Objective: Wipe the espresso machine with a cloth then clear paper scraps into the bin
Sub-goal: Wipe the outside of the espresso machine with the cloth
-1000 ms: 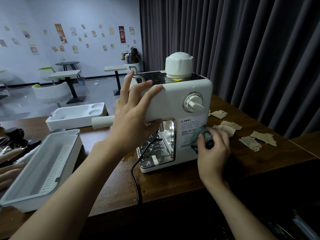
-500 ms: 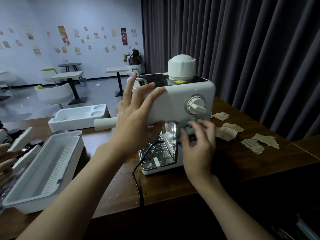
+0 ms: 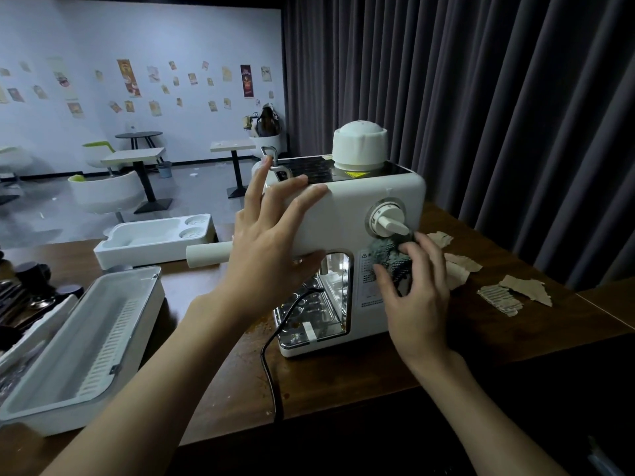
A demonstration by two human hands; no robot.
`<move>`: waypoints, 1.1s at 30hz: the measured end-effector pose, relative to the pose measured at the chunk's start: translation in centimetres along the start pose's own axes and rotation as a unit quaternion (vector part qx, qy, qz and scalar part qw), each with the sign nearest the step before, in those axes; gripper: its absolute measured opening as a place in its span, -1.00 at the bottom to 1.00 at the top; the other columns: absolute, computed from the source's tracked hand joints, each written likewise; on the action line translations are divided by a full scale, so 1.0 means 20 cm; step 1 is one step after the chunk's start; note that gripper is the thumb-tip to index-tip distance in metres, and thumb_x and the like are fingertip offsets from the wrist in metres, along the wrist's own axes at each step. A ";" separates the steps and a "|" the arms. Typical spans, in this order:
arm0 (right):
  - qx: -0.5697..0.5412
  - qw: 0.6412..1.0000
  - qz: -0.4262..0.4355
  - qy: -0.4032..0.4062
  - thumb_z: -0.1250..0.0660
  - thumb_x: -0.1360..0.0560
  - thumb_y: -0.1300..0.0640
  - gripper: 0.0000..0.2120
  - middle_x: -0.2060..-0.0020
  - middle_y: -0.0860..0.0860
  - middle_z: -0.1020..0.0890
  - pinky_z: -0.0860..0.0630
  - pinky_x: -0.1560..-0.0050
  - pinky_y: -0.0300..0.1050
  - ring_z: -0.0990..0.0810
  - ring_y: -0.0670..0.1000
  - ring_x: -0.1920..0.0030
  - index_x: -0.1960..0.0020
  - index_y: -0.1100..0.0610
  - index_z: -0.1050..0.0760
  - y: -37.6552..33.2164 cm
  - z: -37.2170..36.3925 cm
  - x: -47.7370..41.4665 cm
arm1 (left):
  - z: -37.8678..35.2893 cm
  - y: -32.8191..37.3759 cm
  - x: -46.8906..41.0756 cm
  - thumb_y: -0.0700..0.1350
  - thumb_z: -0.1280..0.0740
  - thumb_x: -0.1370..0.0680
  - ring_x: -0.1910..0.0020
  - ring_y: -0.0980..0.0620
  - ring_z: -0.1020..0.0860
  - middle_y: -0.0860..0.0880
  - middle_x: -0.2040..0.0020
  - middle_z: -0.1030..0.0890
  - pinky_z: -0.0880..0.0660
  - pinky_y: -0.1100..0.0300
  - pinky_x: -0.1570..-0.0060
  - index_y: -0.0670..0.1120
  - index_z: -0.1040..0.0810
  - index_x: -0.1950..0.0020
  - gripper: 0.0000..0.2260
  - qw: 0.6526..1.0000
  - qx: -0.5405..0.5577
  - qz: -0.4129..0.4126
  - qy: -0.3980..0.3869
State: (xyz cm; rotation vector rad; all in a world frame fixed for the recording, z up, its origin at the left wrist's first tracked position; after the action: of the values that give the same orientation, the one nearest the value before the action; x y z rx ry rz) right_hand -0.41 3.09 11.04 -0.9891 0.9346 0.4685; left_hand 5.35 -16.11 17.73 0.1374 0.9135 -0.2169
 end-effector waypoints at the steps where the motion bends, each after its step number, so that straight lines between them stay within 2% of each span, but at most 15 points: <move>1: 0.007 1.000 0.006 0.007 -0.46 -0.45 0.28 -0.69 -0.27 0.25 -0.49 -0.34 -0.32 -0.26 -0.47 0.18 -0.30 -0.15 0.35 -0.53 0.00 0.02 -0.02 | 0.00 0.00 0.00 0.03 -0.56 -0.41 -0.61 -0.26 0.03 -0.15 -0.47 -0.35 -0.25 -0.40 -0.34 -0.02 -0.33 -0.52 -0.26 1.000 -0.001 -0.001 0.000; 2: 0.011 1.000 0.008 0.016 -0.46 -0.44 0.31 -0.70 -0.27 0.25 -0.50 -0.35 -0.31 -0.25 -0.48 0.19 -0.29 -0.15 0.35 -0.54 0.01 0.04 -0.06 | 0.00 0.00 0.00 0.03 -0.56 -0.41 -0.61 -0.25 0.03 -0.14 -0.47 -0.34 -0.25 -0.40 -0.34 -0.01 -0.32 -0.53 -0.25 1.000 0.000 -0.002 0.000; 5: 0.009 1.000 0.022 0.017 -0.45 -0.41 0.38 -0.66 -0.28 0.24 -0.49 -0.26 -0.34 -0.41 -0.46 0.18 -0.31 -0.18 0.31 -0.56 0.03 0.09 -0.16 | 0.00 0.00 0.00 0.03 -0.55 -0.42 -0.62 -0.25 0.03 -0.13 -0.47 -0.35 -0.25 -0.37 -0.34 -0.03 -0.34 -0.52 -0.27 1.000 0.007 -0.003 0.003; 6: 0.014 0.999 0.037 0.010 -0.45 -0.41 0.39 -0.65 -0.28 0.24 -0.48 -0.28 -0.35 -0.39 -0.45 0.17 -0.31 -0.19 0.30 -0.56 0.04 0.11 -0.19 | 0.01 0.00 0.00 0.03 -0.55 -0.42 -0.62 -0.25 0.03 -0.14 -0.46 -0.36 -0.26 -0.36 -0.35 -0.04 -0.36 -0.52 -0.29 1.000 0.009 -0.003 0.004; 10: 0.024 0.995 0.100 -0.017 -0.44 -0.41 0.43 -0.63 -0.23 0.23 -0.51 -0.48 -0.26 -0.03 -0.50 0.15 -0.24 -0.21 0.30 -0.56 0.03 0.14 -0.30 | 0.00 0.01 0.00 0.02 -0.55 -0.43 -0.61 -0.26 0.00 -0.16 -0.45 -0.39 -0.29 -0.34 -0.32 -0.07 -0.40 -0.50 -0.32 1.000 0.011 0.002 0.012; 12: 0.031 0.989 0.136 -0.040 -0.42 -0.39 0.47 -0.61 -0.23 0.23 -0.52 -0.44 -0.29 -0.04 -0.50 0.17 -0.24 -0.20 0.30 -0.57 0.01 0.14 -0.34 | 0.00 0.01 0.00 0.03 -0.54 -0.43 -0.61 -0.26 0.01 -0.16 -0.45 -0.39 -0.28 -0.35 -0.33 -0.07 -0.40 -0.50 -0.31 1.000 0.010 0.005 0.011; 16: 0.064 0.966 0.235 -0.085 -0.36 -0.35 0.56 -0.57 -0.25 0.22 -0.52 -0.44 -0.28 0.09 -0.47 0.23 -0.24 -0.18 0.29 -0.59 -0.06 0.12 -0.41 | 0.00 0.01 0.00 0.03 -0.54 -0.43 -0.61 -0.25 0.02 -0.16 -0.45 -0.37 -0.24 -0.36 -0.36 -0.05 -0.38 -0.50 -0.31 1.000 0.004 0.001 0.011; 19: 0.066 0.951 0.279 -0.119 -0.37 -0.37 0.53 -0.58 -0.26 0.19 -0.52 -0.41 -0.31 0.04 -0.45 0.20 -0.23 -0.18 0.26 -0.59 -0.06 0.12 -0.46 | 0.00 0.00 0.00 0.02 -0.54 -0.43 -0.62 -0.25 0.02 -0.16 -0.45 -0.37 -0.23 -0.34 -0.37 -0.05 -0.37 -0.50 -0.31 1.000 0.005 -0.005 0.014; 25: 0.037 0.991 0.104 -0.075 -0.46 -0.34 0.45 -0.58 -0.20 0.19 -0.51 -0.41 -0.28 -0.18 -0.50 0.12 -0.20 -0.18 0.28 -0.58 0.05 0.11 -0.27 | 0.00 0.01 0.00 0.03 -0.53 -0.43 -0.62 -0.26 0.02 -0.16 -0.46 -0.37 -0.26 -0.34 -0.35 -0.06 -0.38 -0.51 -0.31 1.000 0.006 -0.001 0.012; 27: 0.041 0.990 0.085 -0.108 -0.49 -0.31 0.46 -0.57 -0.20 0.18 -0.52 -0.45 -0.27 -0.14 -0.51 0.10 -0.20 -0.17 0.27 -0.59 0.05 0.07 -0.18 | 0.00 0.01 0.00 0.02 -0.54 -0.42 -0.61 -0.27 0.01 -0.16 -0.45 -0.38 -0.26 -0.35 -0.35 -0.07 -0.39 -0.50 -0.30 1.000 0.008 0.003 0.011; 29: 0.030 0.985 0.095 -0.139 -0.51 -0.29 0.46 -0.56 -0.18 0.17 -0.54 -0.40 -0.30 -0.27 -0.49 0.01 -0.19 -0.15 0.27 -0.60 0.01 0.04 -0.09 | 0.01 0.02 0.00 0.01 -0.55 -0.42 -0.61 -0.28 0.00 -0.17 -0.45 -0.38 -0.25 -0.36 -0.36 -0.07 -0.39 -0.50 -0.30 1.000 0.008 0.003 0.010; 31: -0.007 0.994 0.058 -0.095 -0.51 -0.32 0.43 -0.60 -0.13 0.15 -0.55 -0.31 -0.25 -0.49 -0.44 -0.12 -0.16 -0.13 0.27 -0.60 -0.02 0.06 -0.04 | 0.01 0.02 0.00 0.01 -0.55 -0.42 -0.61 -0.28 0.00 -0.18 -0.45 -0.38 -0.25 -0.37 -0.35 -0.08 -0.39 -0.50 -0.30 1.000 0.009 0.002 0.009; 33: -0.043 0.999 -0.007 0.003 -0.50 -0.37 0.37 -0.69 -0.05 0.12 -0.57 -0.32 -0.15 -0.52 -0.46 -0.15 -0.09 -0.10 0.26 -0.58 -0.04 0.10 -0.03 | 0.01 0.02 0.00 0.01 -0.55 -0.42 -0.61 -0.28 0.00 -0.17 -0.46 -0.38 -0.26 -0.37 -0.34 -0.06 -0.37 -0.50 -0.29 1.000 0.010 0.002 0.007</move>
State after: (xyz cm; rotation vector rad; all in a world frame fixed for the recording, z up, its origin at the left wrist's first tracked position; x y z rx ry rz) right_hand 0.78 4.40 12.34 -1.0745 0.9188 0.4960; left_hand 5.67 -15.88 17.83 0.1598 0.9254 -0.2217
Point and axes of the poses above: each hand's wrist, its own x-axis away from the middle knuckle, its own z-axis out of the back of the hand, y = z × x, the point moved 6 cm from there along -x, towards the middle knuckle
